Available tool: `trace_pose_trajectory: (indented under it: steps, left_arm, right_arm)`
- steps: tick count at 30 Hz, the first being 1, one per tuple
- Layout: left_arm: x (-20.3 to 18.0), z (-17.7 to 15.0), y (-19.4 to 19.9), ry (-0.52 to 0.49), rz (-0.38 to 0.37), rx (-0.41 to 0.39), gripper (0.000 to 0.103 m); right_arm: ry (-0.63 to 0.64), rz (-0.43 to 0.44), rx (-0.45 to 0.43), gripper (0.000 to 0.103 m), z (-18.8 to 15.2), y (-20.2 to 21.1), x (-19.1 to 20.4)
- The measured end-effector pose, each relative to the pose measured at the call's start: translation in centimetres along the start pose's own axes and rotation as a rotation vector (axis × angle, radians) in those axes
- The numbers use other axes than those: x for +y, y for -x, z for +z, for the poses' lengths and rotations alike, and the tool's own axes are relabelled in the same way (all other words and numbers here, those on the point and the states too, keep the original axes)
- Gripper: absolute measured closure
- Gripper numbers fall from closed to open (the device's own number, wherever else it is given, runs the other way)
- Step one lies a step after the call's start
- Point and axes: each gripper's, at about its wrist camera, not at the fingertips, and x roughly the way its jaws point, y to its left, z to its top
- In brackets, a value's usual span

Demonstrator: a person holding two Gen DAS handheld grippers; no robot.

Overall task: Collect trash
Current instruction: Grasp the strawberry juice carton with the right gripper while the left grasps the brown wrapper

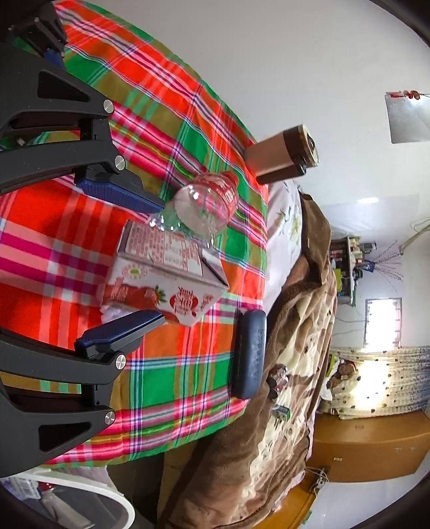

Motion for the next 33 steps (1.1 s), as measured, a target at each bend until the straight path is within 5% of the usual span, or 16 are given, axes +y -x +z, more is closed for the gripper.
trace_pose_trajectory:
  steps: [4, 10, 16, 19, 24, 33]
  left_arm:
    - [0.0, 0.7, -0.6, 0.015, -0.007, -0.001, 0.036]
    - [-0.6, 1.2, -1.2, 0.002, -0.017, 0.001, 0.036]
    - [-1.1, 1.4, -1.6, -0.009, -0.039, -0.003, 0.037]
    - [-1.4, 1.1, -1.6, -0.033, -0.038, -0.005, 0.048]
    - [-1.2, 0.9, -1.4, -0.033, -0.026, -0.002, 0.062]
    - [-1.2, 1.0, -1.7, -0.044, 0.006, -0.001, 0.061]
  right_arm:
    - [-0.017, -0.009, -0.006, 0.043, -0.1, 0.1, -0.5]
    - [-0.032, 0.002, -0.019, 0.068, -0.4, 0.5, -1.0]
    - [-0.052, 0.024, -0.026, 0.081, -0.4, 1.1, -1.5]
    - [-0.064, 0.046, -0.033, 0.09, -0.5, 1.7, -2.0]
    - [-0.088, 0.064, -0.032, 0.094, -0.8, 2.1, -3.0]
    - [-0.131, 0.117, -0.015, 0.087, -1.5, 2.0, -4.4]
